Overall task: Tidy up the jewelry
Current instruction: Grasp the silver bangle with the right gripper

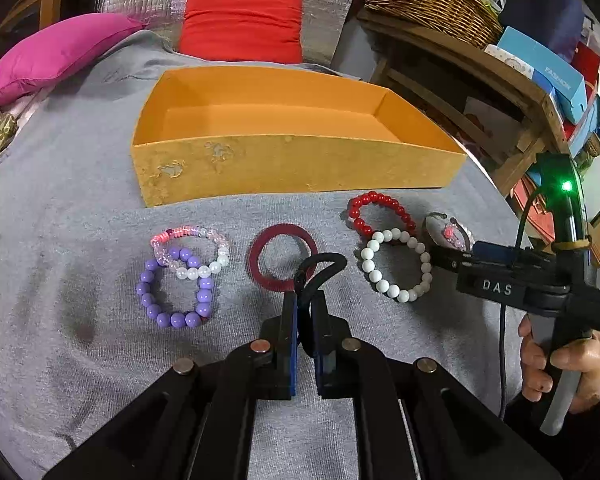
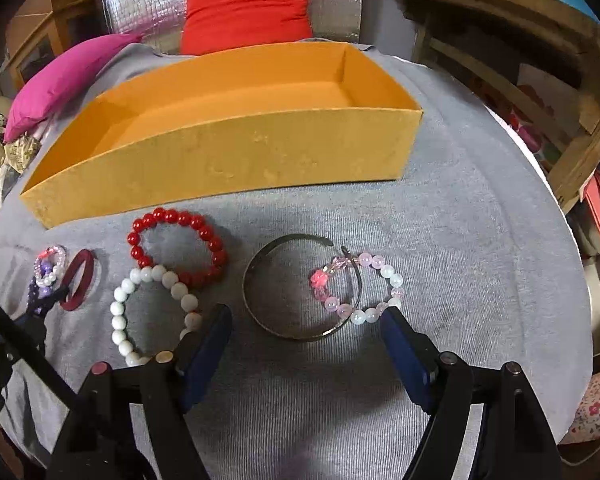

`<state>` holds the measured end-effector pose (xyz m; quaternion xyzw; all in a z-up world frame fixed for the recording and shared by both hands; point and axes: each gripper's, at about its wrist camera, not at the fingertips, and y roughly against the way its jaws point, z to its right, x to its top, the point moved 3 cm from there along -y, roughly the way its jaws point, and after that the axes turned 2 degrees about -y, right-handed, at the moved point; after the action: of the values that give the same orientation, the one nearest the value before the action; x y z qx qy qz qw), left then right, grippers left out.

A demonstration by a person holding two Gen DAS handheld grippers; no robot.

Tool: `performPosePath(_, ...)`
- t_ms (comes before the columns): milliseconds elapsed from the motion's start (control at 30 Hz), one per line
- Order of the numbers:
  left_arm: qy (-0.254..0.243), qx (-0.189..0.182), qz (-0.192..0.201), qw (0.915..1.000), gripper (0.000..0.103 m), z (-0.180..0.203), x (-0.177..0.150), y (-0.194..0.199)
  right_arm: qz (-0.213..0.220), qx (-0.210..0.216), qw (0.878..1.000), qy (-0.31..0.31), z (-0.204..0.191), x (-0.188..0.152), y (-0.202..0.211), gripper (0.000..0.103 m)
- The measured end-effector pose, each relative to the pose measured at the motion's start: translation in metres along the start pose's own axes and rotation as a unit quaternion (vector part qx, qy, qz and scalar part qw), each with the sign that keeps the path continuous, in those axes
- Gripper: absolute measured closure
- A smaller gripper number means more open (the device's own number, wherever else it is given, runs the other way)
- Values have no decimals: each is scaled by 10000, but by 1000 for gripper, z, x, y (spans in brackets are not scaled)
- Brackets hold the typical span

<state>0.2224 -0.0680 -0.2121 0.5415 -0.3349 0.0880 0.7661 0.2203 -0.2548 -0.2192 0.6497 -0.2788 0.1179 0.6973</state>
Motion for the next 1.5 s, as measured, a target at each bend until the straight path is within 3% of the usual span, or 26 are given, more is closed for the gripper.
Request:
performPosePath(367,64,18,-50,10000,96,-3,-1,-2,59,187,9990,-404,18,4,-2,56)
performPosePath(500,85,6,-70,9999,96,-3,-1,-3,-2,350,9980,-521,23,5,0,54)
performPosePath(533,83,7,-73,9999,96,-2,-2,-3,-4,348,9979,-540,25,6,0,44)
performPosePath(567,90,1,-75,9999,96,-2,-1,-3,-10,305,9980,-550,26,8,-1,27)
performPosePath(633,118,-30,-81,9999,96,-1,-1,-3,32,150,9980,-615,31,12,-1,20)
performPosePath(767,107,-53,-75,9999,96,0,0,-4,156,153,9983,-539,30,20,-2,20)
performPosePath(1000,141,-37,-106,9998,96,-2,-1,-5,-75,-136,9997,-166,15,27,-23,20)
performPosePath(1067,139,-37,-116,9998,96,-1,-1,-6,-45,-79,9995,-291,19,27,-24,23)
performPosePath(1167,138,-46,-123,9998,96,0,-1,-7,-11,-51,9990,-438,29,32,-26,38)
performPosePath(1500,143,-42,-57,9999,96,3,11,-8,96,198,9971,-733,49,22,-16,39)
